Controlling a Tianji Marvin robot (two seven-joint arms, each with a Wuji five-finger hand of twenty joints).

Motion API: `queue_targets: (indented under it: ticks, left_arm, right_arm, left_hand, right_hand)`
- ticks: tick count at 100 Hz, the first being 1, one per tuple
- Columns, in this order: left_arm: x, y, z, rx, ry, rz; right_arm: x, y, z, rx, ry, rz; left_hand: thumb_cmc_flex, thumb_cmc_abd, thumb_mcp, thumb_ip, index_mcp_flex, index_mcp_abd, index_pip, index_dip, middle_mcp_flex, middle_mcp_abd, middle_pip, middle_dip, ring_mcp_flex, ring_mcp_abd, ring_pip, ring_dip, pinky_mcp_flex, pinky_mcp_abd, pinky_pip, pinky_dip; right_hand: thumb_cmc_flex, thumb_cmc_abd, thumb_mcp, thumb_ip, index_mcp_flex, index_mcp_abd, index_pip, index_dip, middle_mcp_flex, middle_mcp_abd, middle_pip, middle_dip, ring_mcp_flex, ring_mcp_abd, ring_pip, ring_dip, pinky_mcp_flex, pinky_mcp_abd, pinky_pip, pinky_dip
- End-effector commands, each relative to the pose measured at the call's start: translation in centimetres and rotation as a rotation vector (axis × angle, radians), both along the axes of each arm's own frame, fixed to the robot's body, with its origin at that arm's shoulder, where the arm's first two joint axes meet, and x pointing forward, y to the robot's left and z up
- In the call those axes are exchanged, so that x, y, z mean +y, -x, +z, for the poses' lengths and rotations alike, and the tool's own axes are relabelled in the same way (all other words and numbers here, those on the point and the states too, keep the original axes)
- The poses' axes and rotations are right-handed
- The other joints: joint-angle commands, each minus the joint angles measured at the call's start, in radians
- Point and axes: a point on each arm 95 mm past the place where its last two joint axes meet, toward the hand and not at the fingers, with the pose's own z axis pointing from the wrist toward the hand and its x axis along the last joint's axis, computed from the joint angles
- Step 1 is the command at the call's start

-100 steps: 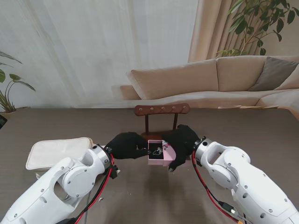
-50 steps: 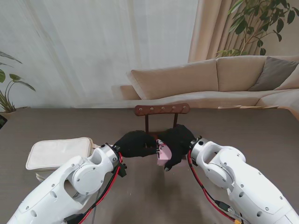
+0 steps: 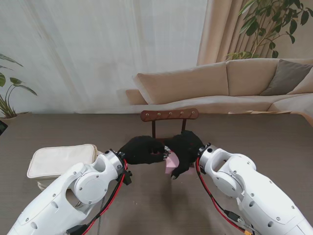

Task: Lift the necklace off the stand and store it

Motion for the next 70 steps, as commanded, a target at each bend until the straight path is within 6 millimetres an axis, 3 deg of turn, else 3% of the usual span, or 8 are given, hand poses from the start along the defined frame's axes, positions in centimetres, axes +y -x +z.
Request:
queue_targets:
  ticks: [1, 26, 36, 70]
  left_arm:
    - [0.4, 0.6, 0.3, 0.001, -0.013, -0.006]
    - [3.9, 1.9, 2.1, -0.049, -0.072, 0.081]
    - [5.2, 2.3, 2.2, -0.027, -0.056, 0.135]
    - [8.3, 3.5, 1.4, -0.018, -0.115, 0.213]
  right_arm:
    - [0.1, 0.2, -0.3, 0.013, 0.007, 0.006]
    - [-0.3, 0.5, -0.6, 0.037, -0.006, 0.000]
    - [-0.4, 0.8, -0.7, 0.053, 0.004, 0.008]
    - [-0.1, 0.7, -1.1, 0.061, -0.039, 0.002]
  left_hand:
    - [0.006, 0.050, -0.016, 0.020, -0.018, -0.022, -0.021, -0.001, -0.023, -0.001, -0.006, -0.009, -0.035, 0.046, -0.072, -0.029, -0.053, 0.011, -0.053, -0.028]
    - [0.001, 0.048, -0.023, 0.024, -0.043, -0.081, -0.081, -0.046, -0.036, -0.015, -0.142, -0.176, -0.069, 0.155, -0.455, -0.276, -0.162, 0.022, -0.261, -0.138]
    - [0.003, 0.046, -0.022, 0.024, -0.065, -0.102, -0.122, -0.078, -0.058, -0.013, -0.221, -0.267, -0.164, 0.184, -0.528, -0.329, -0.215, 0.022, -0.354, -0.184]
    - [-0.025, 0.034, -0.019, 0.027, -0.140, -0.103, -0.178, -0.130, -0.146, -0.054, -0.323, -0.436, -0.376, 0.152, -0.610, -0.433, -0.292, -0.014, -0.571, -0.287]
  right_hand:
    - [0.843, 0.185, 0.217, 0.104, 0.112, -0.360, 0.261, 0.016, 0.065, -0.143, 0.046, 0.043, 0.128, -0.149, 0.100, 0.052, 0.095, -0.012, 0.022, -0.010]
    - [0.844, 0.186, 0.217, 0.105, 0.112, -0.360, 0.261, 0.016, 0.064, -0.142, 0.046, 0.043, 0.128, -0.147, 0.101, 0.052, 0.095, -0.010, 0.021, -0.010]
    - [0.841, 0.187, 0.216, 0.105, 0.112, -0.360, 0.261, 0.016, 0.063, -0.144, 0.046, 0.043, 0.129, -0.150, 0.101, 0.052, 0.094, -0.011, 0.021, -0.010]
    - [0.843, 0.188, 0.215, 0.106, 0.112, -0.360, 0.261, 0.016, 0.063, -0.143, 0.046, 0.043, 0.126, -0.148, 0.099, 0.052, 0.092, -0.010, 0.020, -0.010]
